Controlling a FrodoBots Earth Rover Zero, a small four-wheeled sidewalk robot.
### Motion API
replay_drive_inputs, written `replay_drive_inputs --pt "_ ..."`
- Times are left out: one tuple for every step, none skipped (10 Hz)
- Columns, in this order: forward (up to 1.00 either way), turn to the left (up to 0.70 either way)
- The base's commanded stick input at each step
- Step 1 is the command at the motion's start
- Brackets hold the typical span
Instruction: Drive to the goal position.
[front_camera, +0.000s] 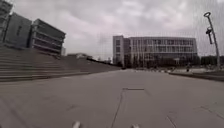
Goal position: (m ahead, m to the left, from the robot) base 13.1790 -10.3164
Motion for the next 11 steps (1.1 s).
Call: replay_drive_inputs --pt "0.70 0.01" --pt "0.70 0.00" --pt "0.70 0.00" --pt "0.70 0.00" --pt "0.70 0.00" --pt "0.70 0.00" --pt "0.70 0.00" --pt "0.70 0.00" --pt "0.70 -0.28" --pt "0.70 -0.01" --pt "0.70 0.00"
